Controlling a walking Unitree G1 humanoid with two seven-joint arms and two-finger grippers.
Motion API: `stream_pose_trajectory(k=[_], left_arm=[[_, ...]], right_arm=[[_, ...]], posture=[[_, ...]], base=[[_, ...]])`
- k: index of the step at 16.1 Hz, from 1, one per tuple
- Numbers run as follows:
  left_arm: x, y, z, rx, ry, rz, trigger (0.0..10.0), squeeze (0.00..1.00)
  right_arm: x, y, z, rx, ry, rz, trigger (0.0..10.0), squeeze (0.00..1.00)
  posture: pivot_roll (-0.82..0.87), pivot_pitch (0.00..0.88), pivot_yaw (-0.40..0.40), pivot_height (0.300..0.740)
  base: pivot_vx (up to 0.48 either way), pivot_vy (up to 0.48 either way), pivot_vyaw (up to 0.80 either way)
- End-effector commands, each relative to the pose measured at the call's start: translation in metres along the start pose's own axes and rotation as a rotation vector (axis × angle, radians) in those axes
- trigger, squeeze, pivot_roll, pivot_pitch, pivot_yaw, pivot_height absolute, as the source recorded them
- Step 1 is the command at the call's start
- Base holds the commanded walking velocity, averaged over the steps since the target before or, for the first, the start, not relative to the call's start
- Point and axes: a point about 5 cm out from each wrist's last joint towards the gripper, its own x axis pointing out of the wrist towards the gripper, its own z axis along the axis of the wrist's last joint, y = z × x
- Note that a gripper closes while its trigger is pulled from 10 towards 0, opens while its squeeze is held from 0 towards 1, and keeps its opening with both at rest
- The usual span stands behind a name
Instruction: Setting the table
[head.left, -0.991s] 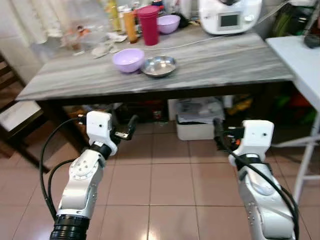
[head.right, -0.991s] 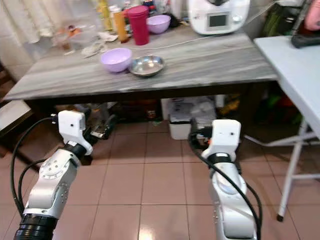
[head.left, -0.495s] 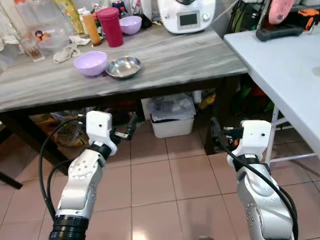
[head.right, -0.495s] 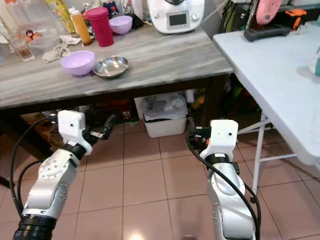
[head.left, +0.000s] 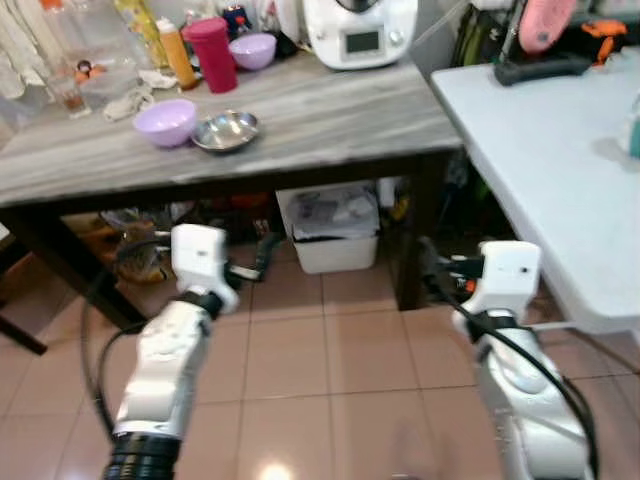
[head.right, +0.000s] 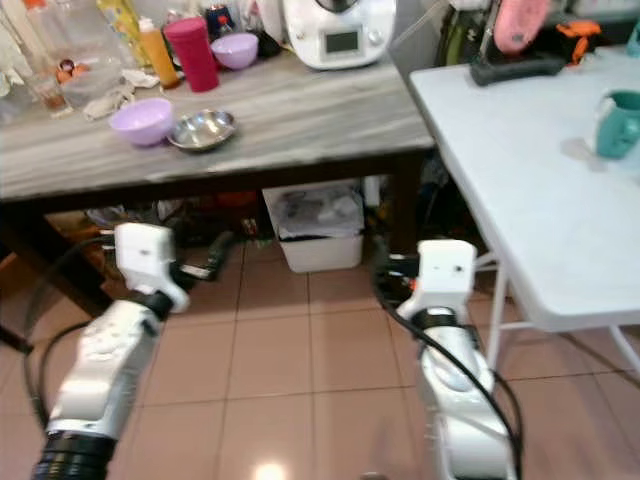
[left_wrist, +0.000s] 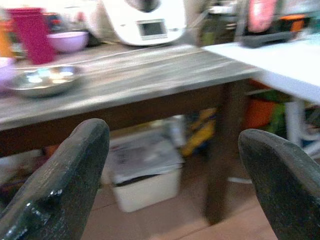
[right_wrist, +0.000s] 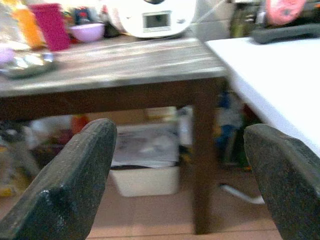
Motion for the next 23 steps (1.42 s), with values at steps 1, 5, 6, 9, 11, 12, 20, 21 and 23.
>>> stream_pose_trajectory(k=[1, 5, 6, 9, 11, 12, 20, 21, 23], left_arm=[[-0.0014, 0.0062, 0.0013, 0.024, 0.009, 0.008, 10.0, 0.0], [-0.0009, 0.0062, 0.0009, 0.027, 0.014, 0.003, 10.0, 0.0], [-0.0008, 0.0061, 0.001, 0.028, 0.014, 0.002, 10.0, 0.0], [-0.001, 0.0069, 0.0008, 0.034, 0.017, 0.002, 10.0, 0.0], [0.0001, 0.0057, 0.0022, 0.034, 0.015, -0.001, 10.0, 0.0], [0.0018, 0.0035, 0.0038, 0.035, 0.009, -0.008, 10.0, 0.0], [0.0023, 0.0002, 0.0026, 0.031, 0.012, -0.016, 10.0, 0.0], [0.0017, -0.0002, 0.0028, 0.03, 0.011, -0.015, 10.0, 0.0], [-0.0001, -0.0009, 0.0003, 0.03, 0.017, -0.012, 10.0, 0.0]], right_arm=[[0.0001, 0.0034, 0.0057, 0.002, -0.027, 0.01, 10.0, 0.0], [0.0009, 0.0049, 0.0064, -0.001, -0.032, 0.014, 10.0, 0.0], [0.001, 0.005, 0.0063, 0.0, -0.032, 0.015, 10.0, 0.0], [0.0021, 0.0067, 0.006, 0.006, -0.034, 0.014, 10.0, 0.0], [0.003, 0.0071, 0.0061, 0.006, -0.036, 0.011, 10.0, 0.0], [0.0032, 0.0068, 0.0057, 0.006, -0.036, 0.008, 10.0, 0.0], [0.0025, 0.006, 0.0054, 0.005, -0.035, -0.005, 10.0, 0.0], [0.0025, 0.0057, 0.0065, 0.004, -0.04, -0.005, 10.0, 0.0], [0.0027, 0.0032, 0.0063, 0.002, -0.041, -0.016, 10.0, 0.0]], posture=[[-0.31, 0.079, 0.116, 0.74], [-0.31, 0.077, 0.119, 0.74], [-0.31, 0.077, 0.119, 0.74], [-0.3, 0.073, 0.124, 0.74], [-0.3, 0.073, 0.126, 0.74], [-0.3, 0.072, 0.128, 0.74], [-0.3, 0.079, 0.127, 0.74], [-0.3, 0.08, 0.126, 0.74], [-0.3, 0.08, 0.124, 0.74]], base=[[0.0, -0.289, 0.0], [0.0, -0.307, 0.23], [0.0, -0.307, 0.45], [0.0, -0.311, 0.0], [0.0, -0.315, 0.0], [0.0, -0.315, 0.0], [0.0, -0.315, 0.0], [0.0, -0.319, 0.0], [0.0, -0.315, 0.0]])
